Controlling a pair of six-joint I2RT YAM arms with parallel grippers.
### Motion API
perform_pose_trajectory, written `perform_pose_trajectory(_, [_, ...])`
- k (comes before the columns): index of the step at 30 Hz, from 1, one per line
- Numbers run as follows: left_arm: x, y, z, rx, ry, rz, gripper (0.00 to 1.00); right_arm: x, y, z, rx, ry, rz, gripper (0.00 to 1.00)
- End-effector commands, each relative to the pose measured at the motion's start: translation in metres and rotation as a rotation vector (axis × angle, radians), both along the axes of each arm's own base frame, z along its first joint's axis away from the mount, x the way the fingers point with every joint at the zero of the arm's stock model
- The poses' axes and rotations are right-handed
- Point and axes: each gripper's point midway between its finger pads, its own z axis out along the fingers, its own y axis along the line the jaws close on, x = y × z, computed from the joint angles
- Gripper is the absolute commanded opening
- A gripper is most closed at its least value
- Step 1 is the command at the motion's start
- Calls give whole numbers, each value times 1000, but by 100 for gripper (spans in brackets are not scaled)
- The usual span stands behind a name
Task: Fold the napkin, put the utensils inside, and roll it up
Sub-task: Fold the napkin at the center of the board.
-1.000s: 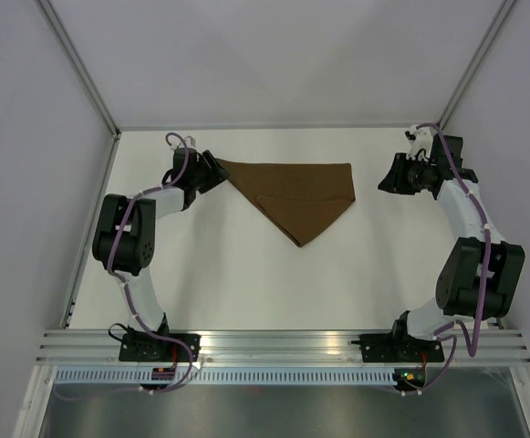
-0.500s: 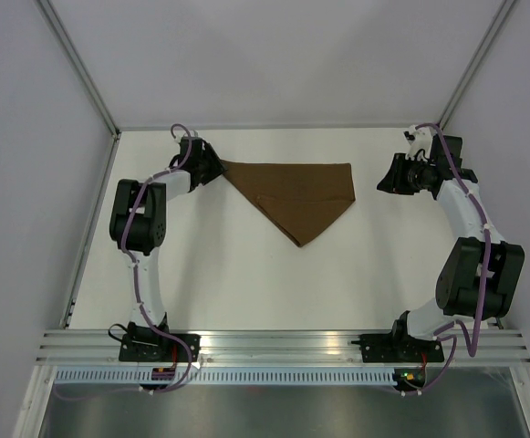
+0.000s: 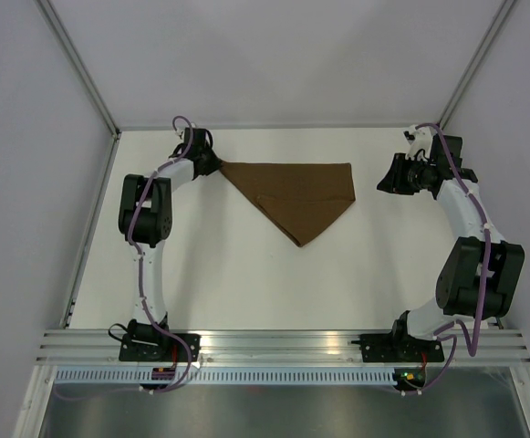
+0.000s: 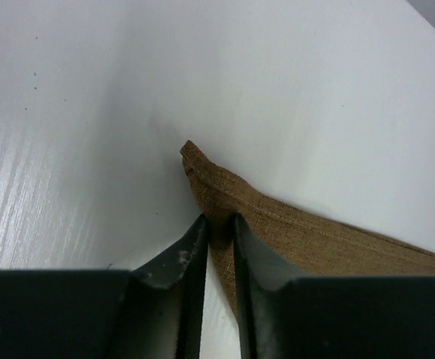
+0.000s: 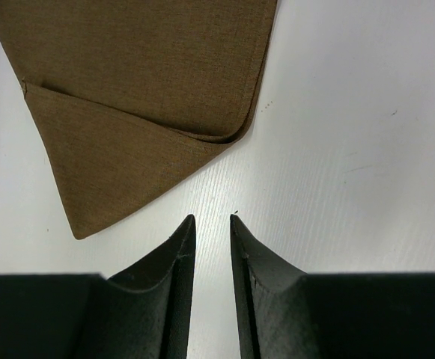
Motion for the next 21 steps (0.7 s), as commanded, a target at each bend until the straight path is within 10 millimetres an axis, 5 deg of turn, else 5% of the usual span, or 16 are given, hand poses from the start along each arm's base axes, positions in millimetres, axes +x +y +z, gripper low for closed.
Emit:
perform_pose_trajectory(1, [-1,4,-9,4,55,30,23,3,4,1,9,-13,27,30])
perform_pose_trajectory(7, [-6,8,6,0,25,43,4,2,5,-2,11,-2,33,30])
perform_pose_trajectory(21, [-51,55,55,-54,-141,154,2,1,22,-10,-2,23,88,29])
